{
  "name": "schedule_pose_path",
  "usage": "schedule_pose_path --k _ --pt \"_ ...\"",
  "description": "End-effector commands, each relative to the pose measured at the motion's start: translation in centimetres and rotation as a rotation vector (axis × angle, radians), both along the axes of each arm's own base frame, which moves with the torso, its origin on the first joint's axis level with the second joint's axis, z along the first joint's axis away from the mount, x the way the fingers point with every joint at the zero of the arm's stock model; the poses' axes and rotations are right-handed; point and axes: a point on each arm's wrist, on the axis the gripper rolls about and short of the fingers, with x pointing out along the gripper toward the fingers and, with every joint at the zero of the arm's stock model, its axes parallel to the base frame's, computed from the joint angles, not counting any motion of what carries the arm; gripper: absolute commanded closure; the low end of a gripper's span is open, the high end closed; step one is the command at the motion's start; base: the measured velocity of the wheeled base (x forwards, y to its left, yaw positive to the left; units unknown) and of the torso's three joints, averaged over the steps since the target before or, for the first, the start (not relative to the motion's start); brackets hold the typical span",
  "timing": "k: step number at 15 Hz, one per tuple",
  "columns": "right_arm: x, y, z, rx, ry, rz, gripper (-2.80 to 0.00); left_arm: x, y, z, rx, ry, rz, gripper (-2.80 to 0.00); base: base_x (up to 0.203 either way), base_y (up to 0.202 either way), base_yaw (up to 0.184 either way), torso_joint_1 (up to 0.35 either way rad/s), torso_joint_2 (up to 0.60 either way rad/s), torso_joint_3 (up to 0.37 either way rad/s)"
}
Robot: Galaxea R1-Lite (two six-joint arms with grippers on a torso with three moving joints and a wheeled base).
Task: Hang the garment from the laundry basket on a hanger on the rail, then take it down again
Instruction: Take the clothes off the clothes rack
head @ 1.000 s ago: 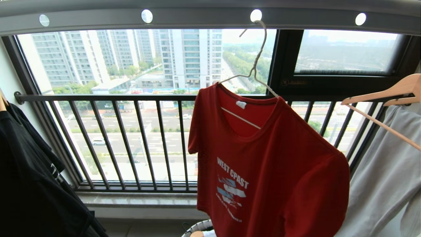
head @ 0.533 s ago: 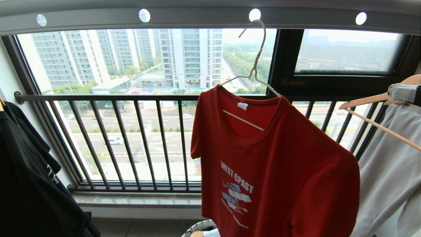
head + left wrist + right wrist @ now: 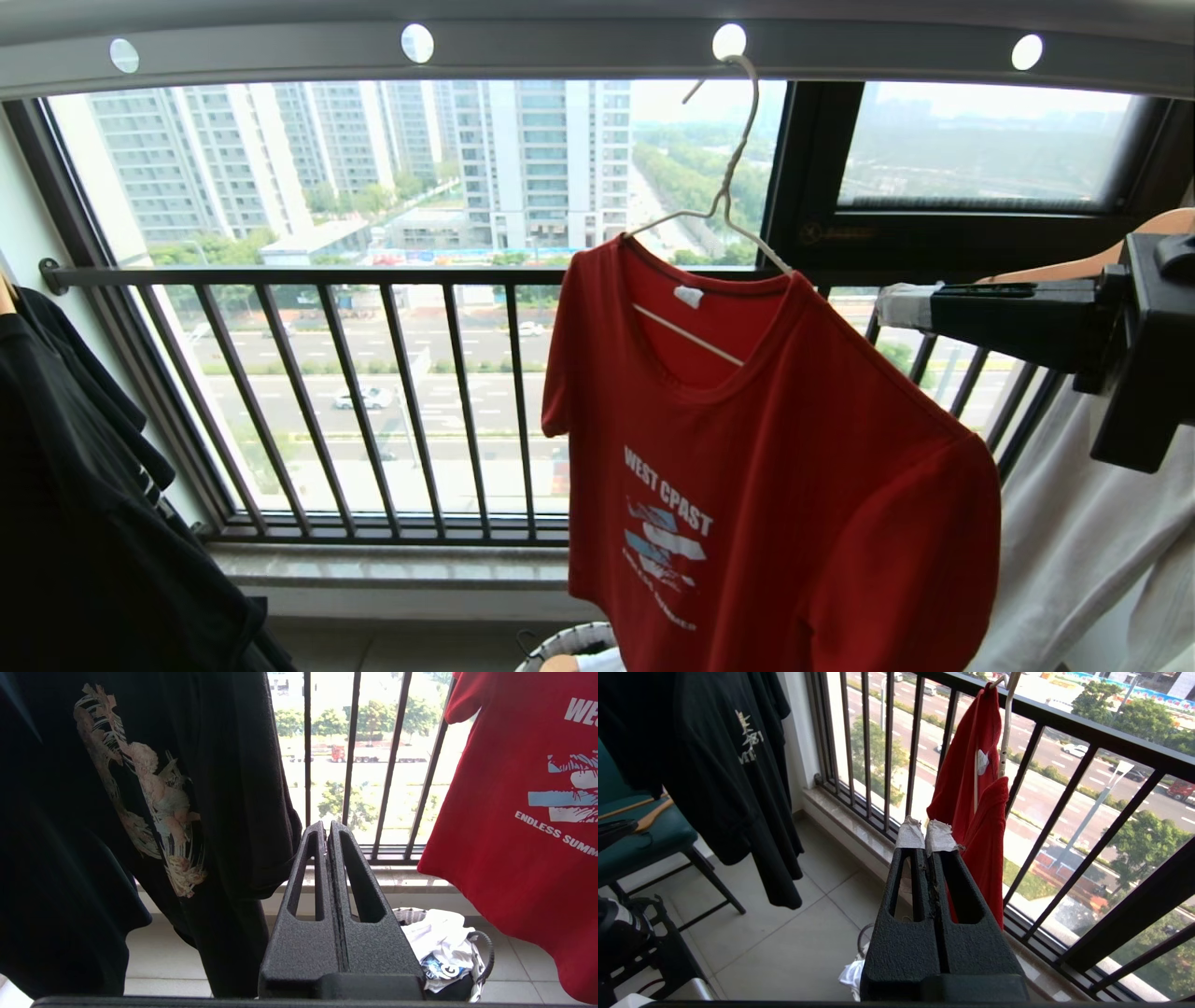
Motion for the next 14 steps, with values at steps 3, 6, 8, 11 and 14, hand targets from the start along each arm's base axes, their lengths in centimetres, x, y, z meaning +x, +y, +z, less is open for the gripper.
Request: schedule_pose_path --k 3,6,8,11,14 --pt "-0.3 0.3 0.7 0.027 -0.04 -0.05 0.0 0.0 0.0 0.0 0.0 0.001 -0.001 0.0 0.0 0.0 0.0 0.0 0.0 0.0" --pt "1.0 1.3 1.9 0.017 -0.073 -0.062 0.0 0.0 0.0 0.0 0.0 0.001 -0.001 0.0 0.0 0.0 0.0 0.0 0.0 0.0" --pt "2.6 2.6 1.4 -0.006 -0.046 -0.064 0.0 0.0 0.0 0.0 0.0 0.001 -0.001 0.0 0.0 0.0 0.0 0.0 0.0 0.0" --pt "5.3 4.8 1.1 0.008 -0.062 -0.067 0.0 0.0 0.0 0.0 0.0 0.001 0.0 0.0 0.0 0.0 0.0 0.0 0.0 0.0" --pt "7.3 6.2 1.1 0.028 -0.091 -0.076 0.0 0.0 0.0 0.0 0.0 0.001 -0.001 0.0 0.0 0.0 0.0 0.0 0.0 0.0"
